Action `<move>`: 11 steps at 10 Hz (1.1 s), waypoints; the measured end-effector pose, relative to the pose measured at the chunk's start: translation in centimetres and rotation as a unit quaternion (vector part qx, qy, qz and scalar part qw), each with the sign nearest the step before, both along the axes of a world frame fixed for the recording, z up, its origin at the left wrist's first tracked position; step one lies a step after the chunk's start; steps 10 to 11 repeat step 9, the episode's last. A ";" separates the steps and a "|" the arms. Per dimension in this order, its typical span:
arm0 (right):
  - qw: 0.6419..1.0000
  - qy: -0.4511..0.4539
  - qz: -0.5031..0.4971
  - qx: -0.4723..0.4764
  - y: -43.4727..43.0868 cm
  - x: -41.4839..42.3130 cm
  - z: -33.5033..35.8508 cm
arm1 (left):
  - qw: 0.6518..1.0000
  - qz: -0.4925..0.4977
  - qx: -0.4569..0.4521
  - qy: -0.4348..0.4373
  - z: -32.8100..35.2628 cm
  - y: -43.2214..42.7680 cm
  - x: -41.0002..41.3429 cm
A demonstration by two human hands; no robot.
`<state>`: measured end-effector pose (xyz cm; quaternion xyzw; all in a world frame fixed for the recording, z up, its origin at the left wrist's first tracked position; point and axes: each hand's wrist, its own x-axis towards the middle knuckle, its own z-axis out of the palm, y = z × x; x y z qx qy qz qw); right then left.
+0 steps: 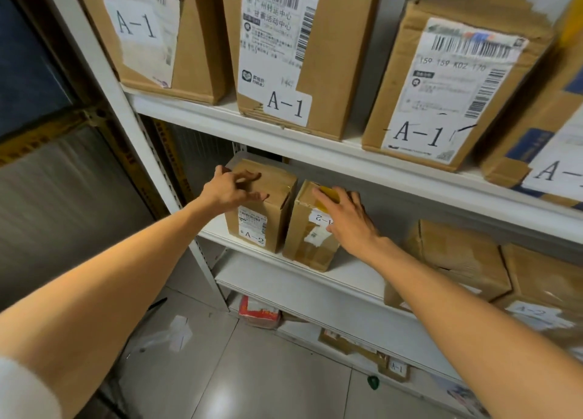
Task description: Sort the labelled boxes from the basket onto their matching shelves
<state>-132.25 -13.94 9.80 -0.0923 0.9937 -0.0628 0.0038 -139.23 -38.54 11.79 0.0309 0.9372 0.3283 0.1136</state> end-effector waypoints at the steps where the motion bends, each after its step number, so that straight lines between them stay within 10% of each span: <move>1: 1.000 0.005 -0.017 -0.006 0.9 0.1 0.3 | 1.000 -0.021 -0.012 0.011 -0.2 2.0 0.7; 11: 0.999 -0.027 -0.016 0.010 9.4 5.7 2.5 | 0.996 0.005 -0.052 0.072 0.4 12.5 6.3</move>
